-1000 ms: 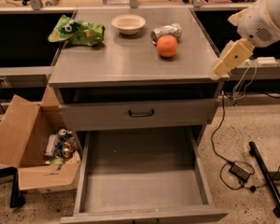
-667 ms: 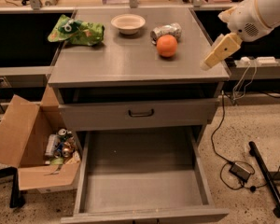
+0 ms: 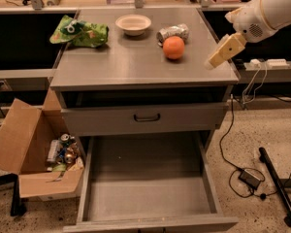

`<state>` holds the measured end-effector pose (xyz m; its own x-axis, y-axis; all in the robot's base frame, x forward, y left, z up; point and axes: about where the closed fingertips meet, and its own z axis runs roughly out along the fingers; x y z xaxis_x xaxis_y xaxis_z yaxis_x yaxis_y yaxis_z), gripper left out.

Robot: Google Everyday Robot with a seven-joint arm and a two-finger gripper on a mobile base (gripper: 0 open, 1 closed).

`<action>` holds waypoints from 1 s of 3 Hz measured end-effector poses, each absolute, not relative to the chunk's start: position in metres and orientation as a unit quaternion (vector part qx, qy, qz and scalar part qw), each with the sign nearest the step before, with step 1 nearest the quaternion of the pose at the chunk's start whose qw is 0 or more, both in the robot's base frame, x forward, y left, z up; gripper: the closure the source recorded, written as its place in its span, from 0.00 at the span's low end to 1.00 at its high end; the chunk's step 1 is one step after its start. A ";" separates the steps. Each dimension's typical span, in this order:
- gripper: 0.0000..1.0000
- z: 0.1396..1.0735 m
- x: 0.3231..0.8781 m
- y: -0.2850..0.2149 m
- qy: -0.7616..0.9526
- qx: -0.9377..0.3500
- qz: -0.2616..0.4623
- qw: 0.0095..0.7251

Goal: Place orange into middle drawer

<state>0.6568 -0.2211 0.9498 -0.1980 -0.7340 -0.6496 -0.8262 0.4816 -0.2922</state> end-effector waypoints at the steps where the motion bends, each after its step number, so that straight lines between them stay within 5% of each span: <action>1: 0.00 0.940 0.687 -0.223 0.777 -0.481 0.072 0.399; 3: 0.00 0.918 0.738 -0.214 0.779 -0.456 0.102 0.418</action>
Offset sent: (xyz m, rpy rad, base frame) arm 0.0936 0.0014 -0.0311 0.1625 -0.0038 -0.0795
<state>0.7379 -0.2140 0.9185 -0.2337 -0.6254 -0.7445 -0.7961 0.5627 -0.2228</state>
